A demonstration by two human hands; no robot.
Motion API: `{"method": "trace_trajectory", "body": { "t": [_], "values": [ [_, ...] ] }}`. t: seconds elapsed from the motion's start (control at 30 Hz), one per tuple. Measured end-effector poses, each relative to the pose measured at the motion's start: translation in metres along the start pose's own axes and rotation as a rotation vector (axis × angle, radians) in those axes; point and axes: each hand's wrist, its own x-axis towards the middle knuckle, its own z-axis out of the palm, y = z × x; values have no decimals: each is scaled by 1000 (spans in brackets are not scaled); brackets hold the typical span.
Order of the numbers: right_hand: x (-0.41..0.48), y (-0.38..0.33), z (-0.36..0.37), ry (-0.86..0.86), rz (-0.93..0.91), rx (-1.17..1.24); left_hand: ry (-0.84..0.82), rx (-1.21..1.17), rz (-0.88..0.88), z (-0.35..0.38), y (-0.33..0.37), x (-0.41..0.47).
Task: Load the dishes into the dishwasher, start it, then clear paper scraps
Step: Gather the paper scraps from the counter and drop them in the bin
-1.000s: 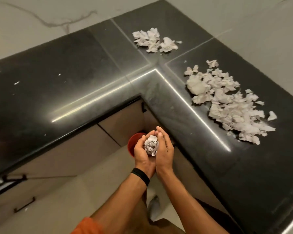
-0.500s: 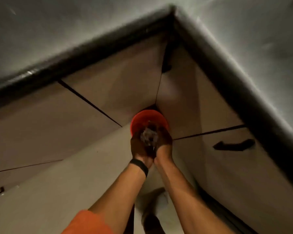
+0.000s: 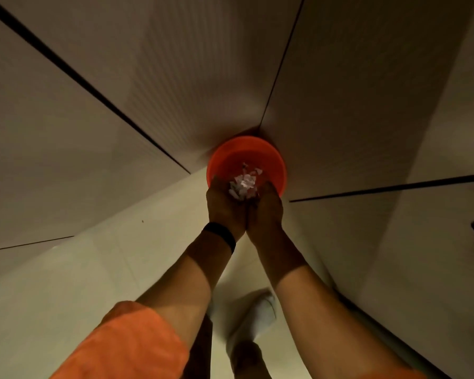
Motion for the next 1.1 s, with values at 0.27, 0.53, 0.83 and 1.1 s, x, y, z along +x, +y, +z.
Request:
{"method": "trace_trajectory", "body": {
  "t": [0.27, 0.53, 0.83, 1.1],
  "values": [
    [-27, -14, 6, 0, -5, -51, 10, 40, 1, 7, 9, -20],
    [-161, -76, 24, -62, -197, -340, 30, 131, 42, 50, 49, -151],
    [-378, -165, 67, -303, -439, -377, -225, 131, 49, 115, 114, -348],
    [-492, -218, 63, -250, -738, -381, -431, 277, -21, 167, 130, -444]
  ]
}}
